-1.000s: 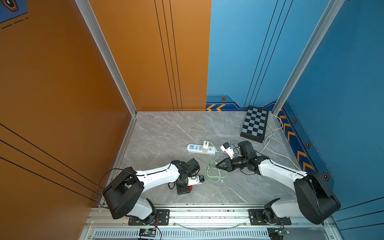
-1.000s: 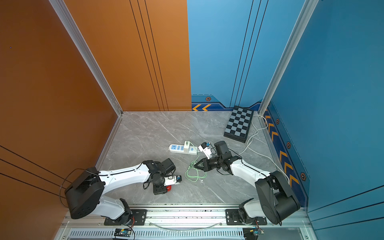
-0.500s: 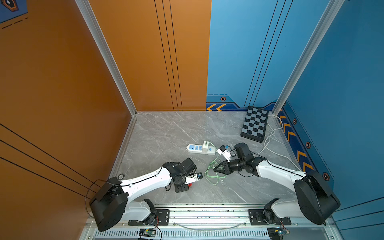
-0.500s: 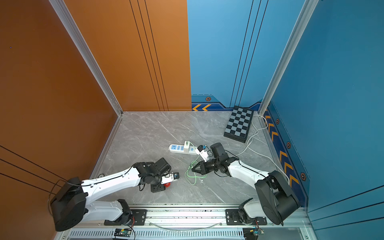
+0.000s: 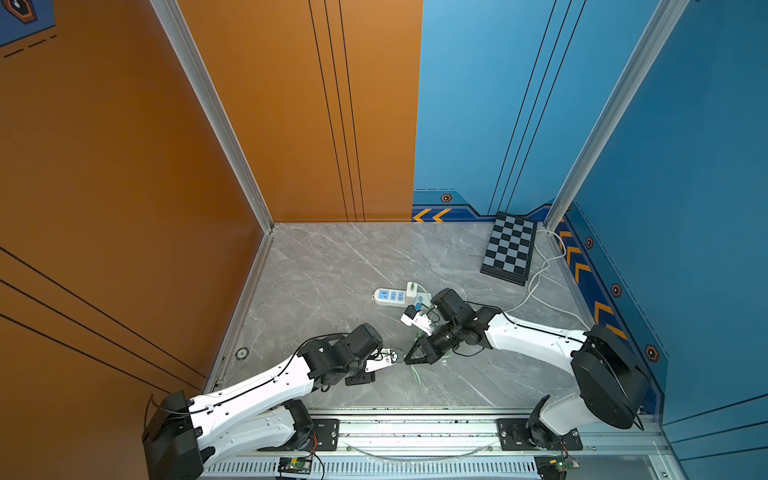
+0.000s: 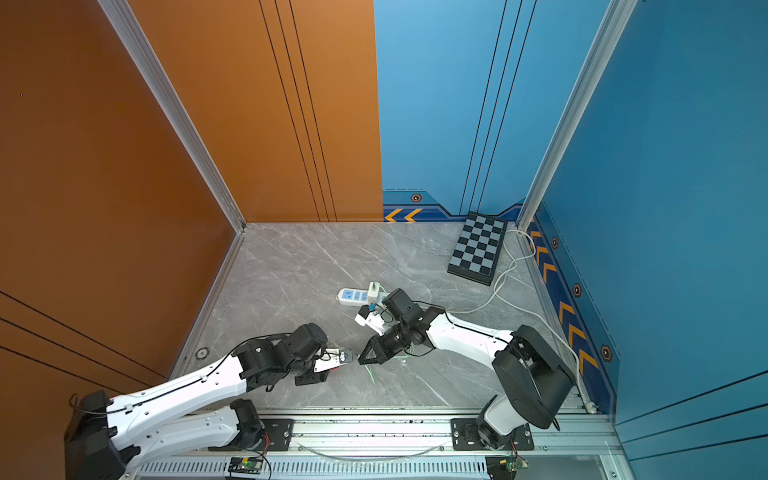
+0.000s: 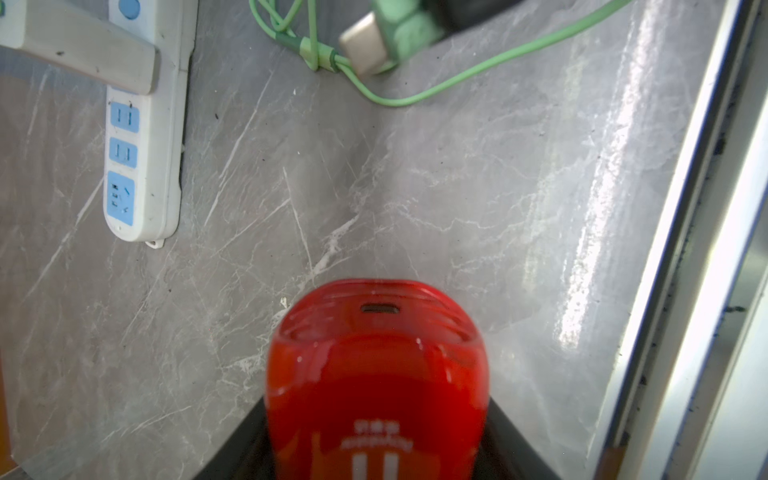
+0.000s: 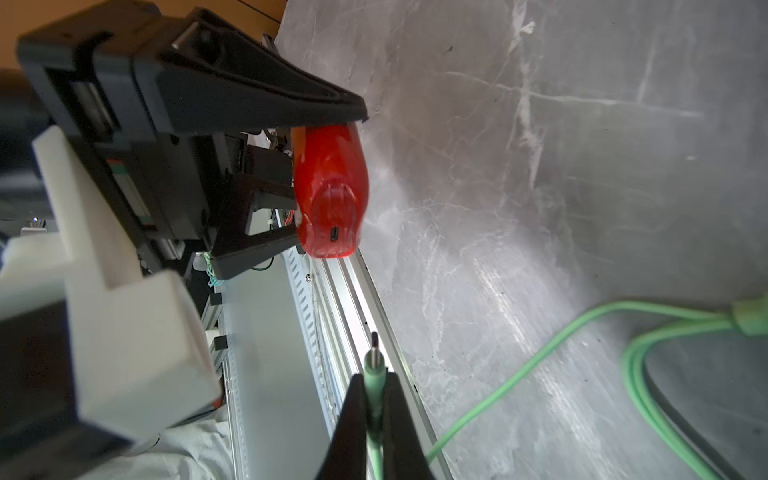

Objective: Charge the electric shaver
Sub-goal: Insert the charging cable into the electric shaver.

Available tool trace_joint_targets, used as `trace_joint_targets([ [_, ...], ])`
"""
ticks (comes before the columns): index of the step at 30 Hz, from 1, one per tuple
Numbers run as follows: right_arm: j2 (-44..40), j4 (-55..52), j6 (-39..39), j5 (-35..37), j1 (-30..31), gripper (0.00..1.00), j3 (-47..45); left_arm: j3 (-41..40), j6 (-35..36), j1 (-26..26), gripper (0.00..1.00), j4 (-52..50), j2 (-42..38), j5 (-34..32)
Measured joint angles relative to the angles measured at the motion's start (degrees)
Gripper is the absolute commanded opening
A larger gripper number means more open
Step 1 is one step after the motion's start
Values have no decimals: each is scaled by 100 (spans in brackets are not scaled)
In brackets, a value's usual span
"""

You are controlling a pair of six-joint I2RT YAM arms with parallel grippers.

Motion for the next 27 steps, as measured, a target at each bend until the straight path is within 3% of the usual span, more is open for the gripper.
trace_joint_targets([
  [10, 570, -929, -487, -168, 372, 0, 872, -17, 444, -238, 0, 13, -369, -232],
  [27, 682, -1578, -859, -313, 470, 0, 1220, -63, 763, -584, 0, 13, -560, -332],
])
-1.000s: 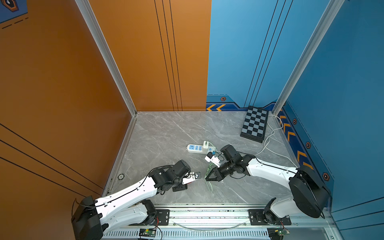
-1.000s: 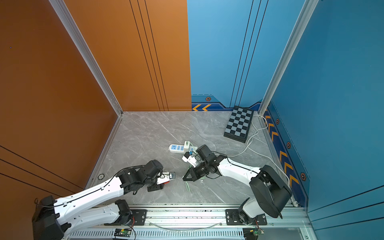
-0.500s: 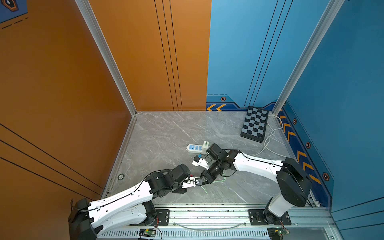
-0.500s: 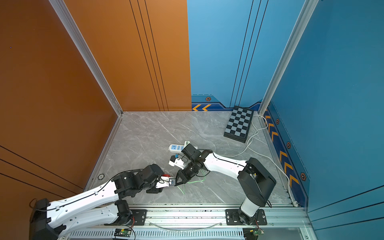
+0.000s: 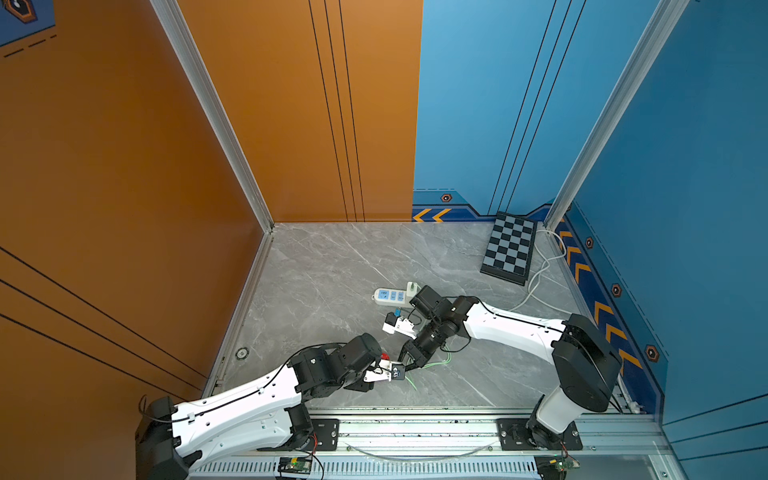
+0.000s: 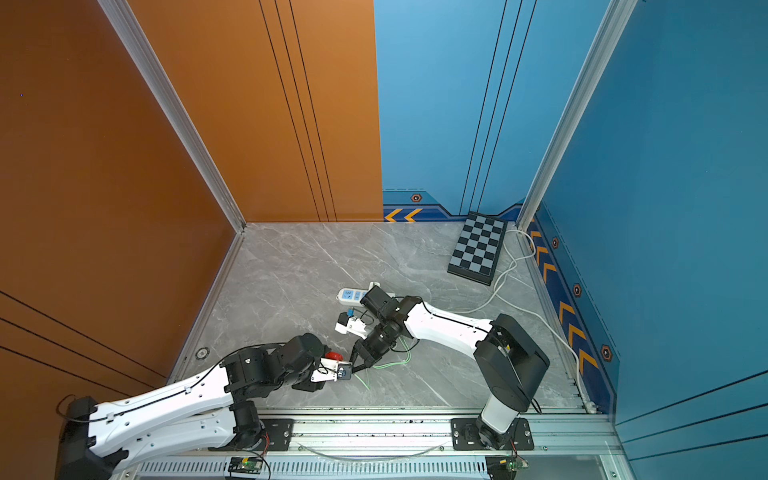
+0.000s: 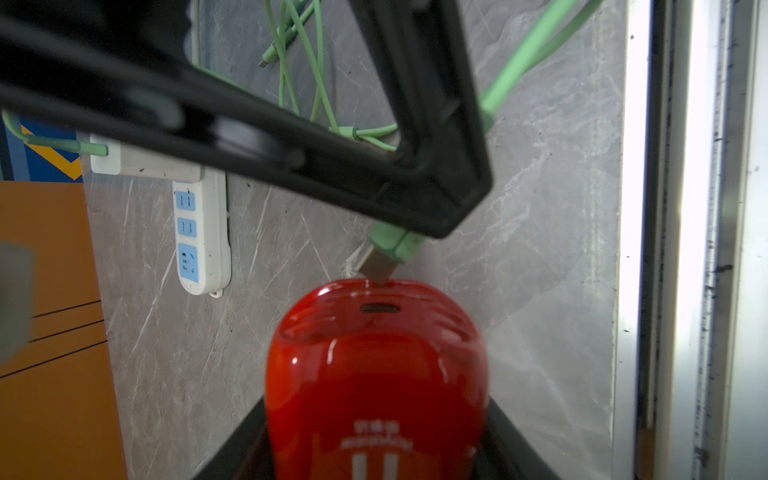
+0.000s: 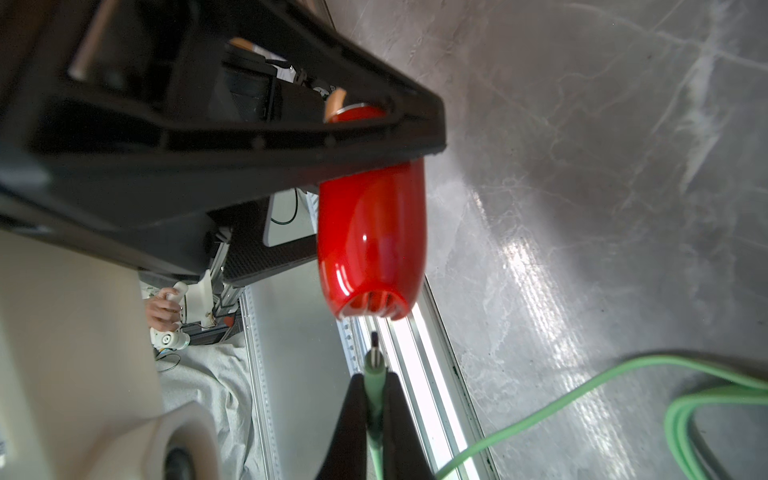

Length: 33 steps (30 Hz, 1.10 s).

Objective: Charge the electric shaver
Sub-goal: Insert the charging cable into the electric shaver.

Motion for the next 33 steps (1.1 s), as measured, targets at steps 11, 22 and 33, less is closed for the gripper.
trace_joint_targets([
  [11, 168, -221, -125, -22, 109, 0, 229, -7, 22, -74, 0, 0, 0, -37],
  [22, 376, -595, -361, -66, 107, 0, 472, -7, 22, -151, 0, -48, -2, -92],
  [33, 455, -901, -564, -68, 107, 0, 638, -7, 68, -229, 0, -61, -24, -87],
])
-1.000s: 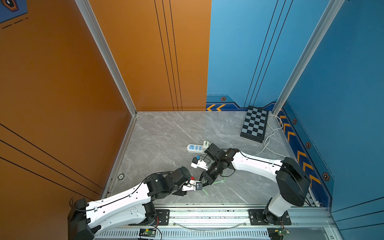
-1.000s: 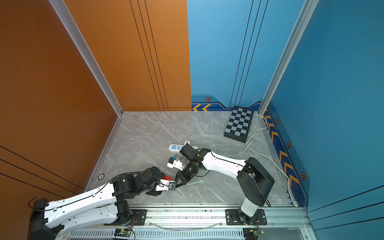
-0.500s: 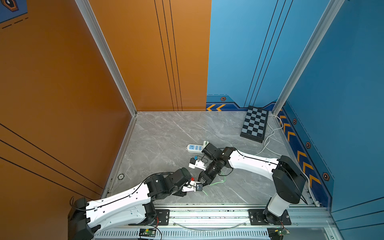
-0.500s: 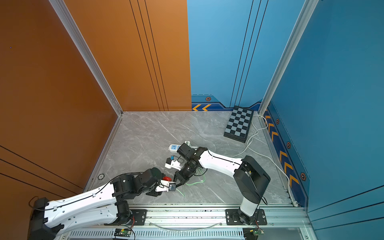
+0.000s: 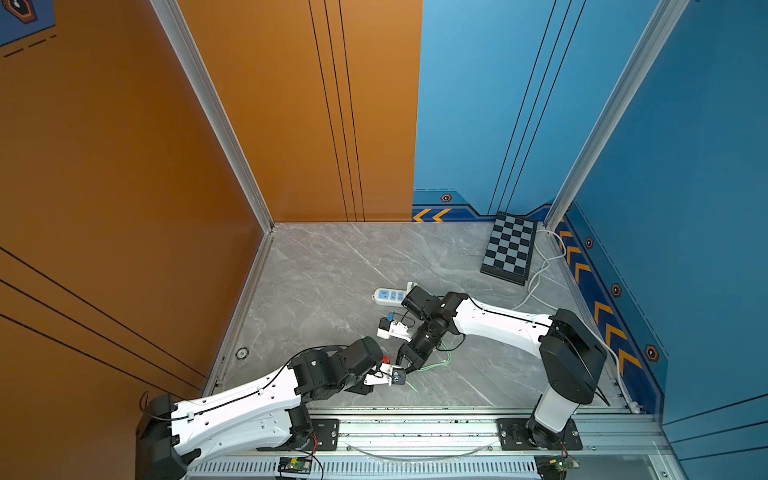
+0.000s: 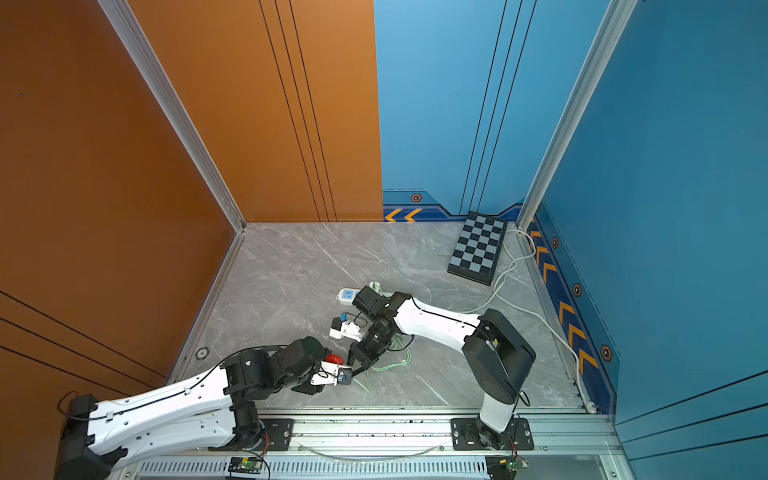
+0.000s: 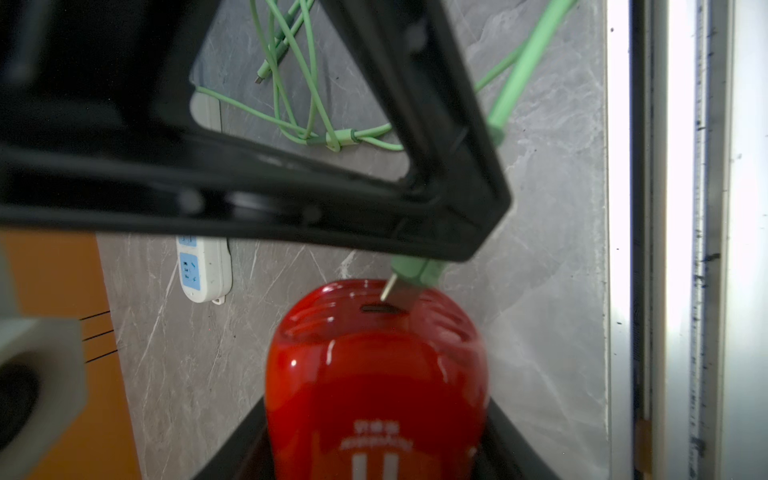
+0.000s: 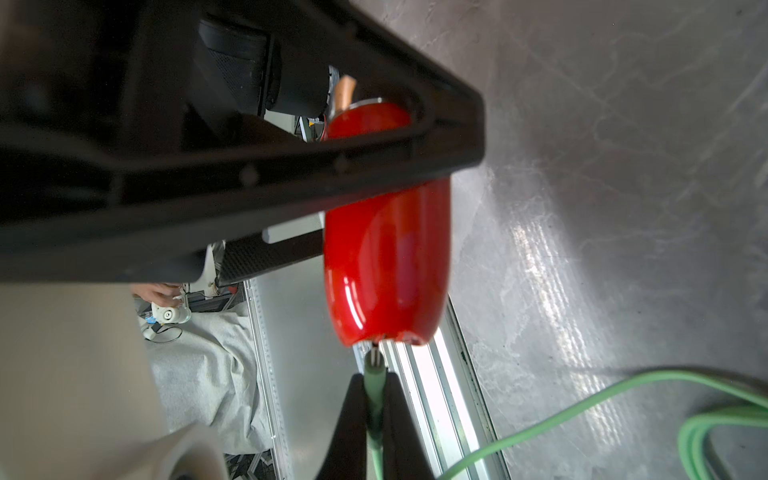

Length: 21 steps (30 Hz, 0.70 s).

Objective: Charge the electric shaver
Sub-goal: Insert the charging cable into the electric shaver.

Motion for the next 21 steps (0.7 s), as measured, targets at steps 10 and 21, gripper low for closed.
trace_joint_targets([
  [10, 81, -234, -155, 0, -4, 0, 133, 0, 138, -70, 0, -22, -2, 39],
  [21, 197, -315, -245, -68, 7, 0, 192, 0, 367, -70, 0, -57, -2, 42],
])
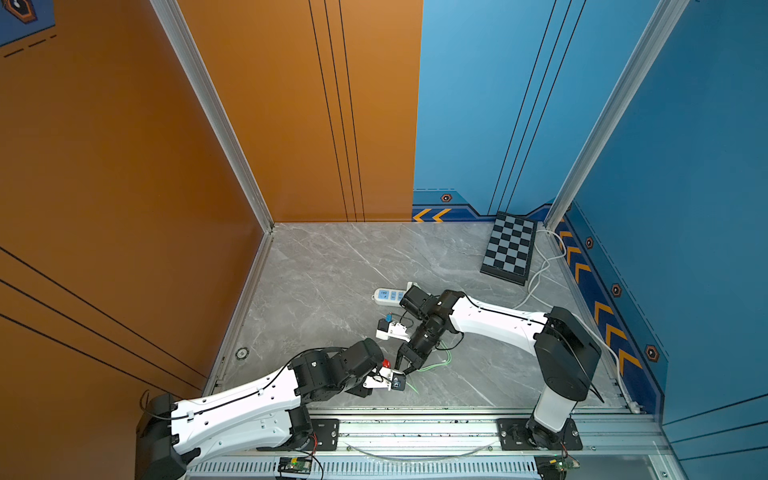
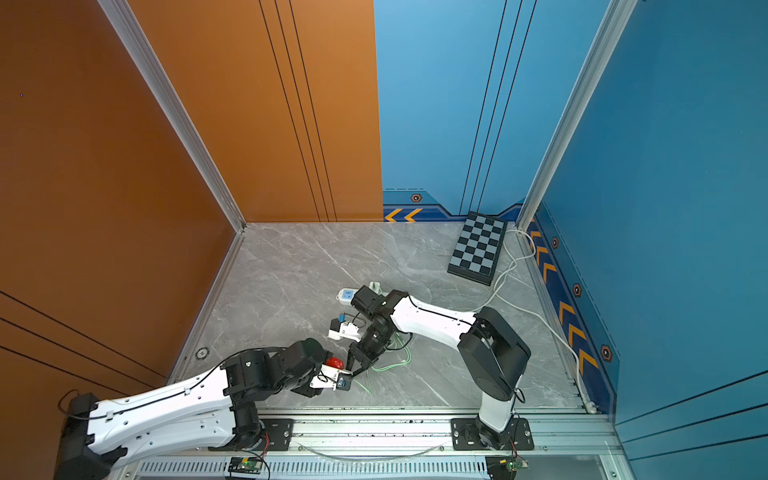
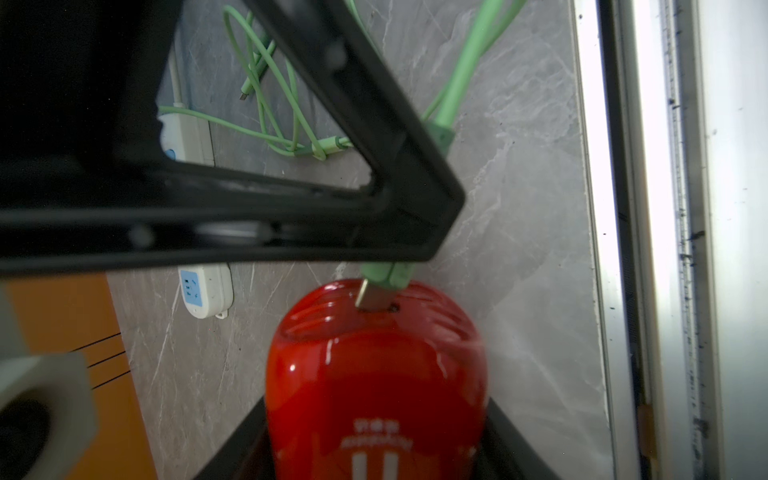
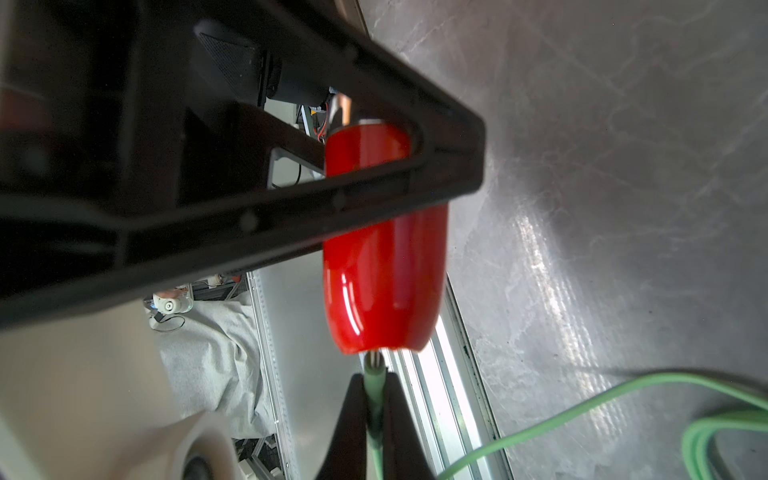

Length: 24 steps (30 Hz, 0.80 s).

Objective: Charge the electric shaver
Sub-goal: Insert the charging cable into the electric shaver.

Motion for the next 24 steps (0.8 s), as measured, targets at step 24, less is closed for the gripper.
trace_joint_targets([
  [24, 199, -146, -170, -125, 74, 0, 116, 0, 334, -39, 0, -83, -44, 2],
])
